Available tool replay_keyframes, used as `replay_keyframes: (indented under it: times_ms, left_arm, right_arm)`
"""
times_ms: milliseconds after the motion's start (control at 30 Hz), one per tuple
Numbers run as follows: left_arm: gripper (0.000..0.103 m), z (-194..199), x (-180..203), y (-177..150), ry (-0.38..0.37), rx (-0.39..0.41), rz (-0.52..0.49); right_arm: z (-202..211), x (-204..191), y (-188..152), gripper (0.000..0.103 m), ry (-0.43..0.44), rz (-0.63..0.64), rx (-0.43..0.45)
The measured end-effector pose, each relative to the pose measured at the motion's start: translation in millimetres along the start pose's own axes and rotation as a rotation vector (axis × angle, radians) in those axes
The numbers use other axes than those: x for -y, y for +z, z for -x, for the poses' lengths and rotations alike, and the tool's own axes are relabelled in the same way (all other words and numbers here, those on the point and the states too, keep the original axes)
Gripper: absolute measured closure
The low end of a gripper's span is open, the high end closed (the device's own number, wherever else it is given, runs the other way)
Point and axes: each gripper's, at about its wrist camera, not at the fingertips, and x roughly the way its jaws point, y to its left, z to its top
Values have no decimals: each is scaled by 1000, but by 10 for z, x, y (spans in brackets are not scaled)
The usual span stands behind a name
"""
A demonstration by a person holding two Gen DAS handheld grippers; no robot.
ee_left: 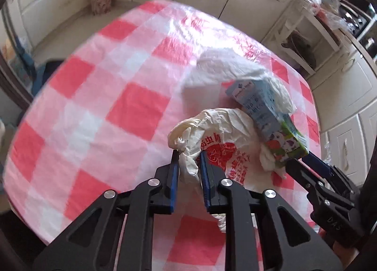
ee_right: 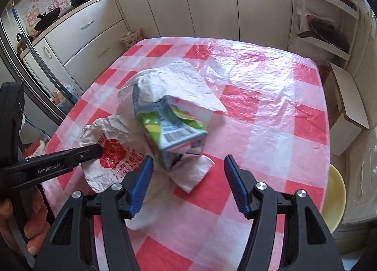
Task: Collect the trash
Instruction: 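Move both grippers back over the table, then grasp the white red-printed plastic bag with the left gripper while the right grasps a tissue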
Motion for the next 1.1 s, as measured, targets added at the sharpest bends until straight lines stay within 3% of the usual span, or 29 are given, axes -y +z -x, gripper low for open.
replay_keyframes:
  times_ms: [133,233,433,533,733,1100]
  left_arm:
    - [88,282,10,212,59,59,-148]
    - [88,417,-121,357,87,83,-189]
    - [88,237,-679,362,67,23,-65]
    - [87,136,-753,330,33,-24,-40]
    - [86,158,-780,286,36,-24,-62]
    - [85,94,-842,277,26,-47,-39]
  right_arm:
    - [-4,-37,182,54,56,-48,43]
    - [35,69,298,54,24,-136,104]
    - [-40,251,294,44,-39,-201,39]
    - [-10,127,219,44,20,-139,4]
    - [-186,-234,82,36,-29,36,-44]
    - [-317,-355,-37,44,-19,145,-86]
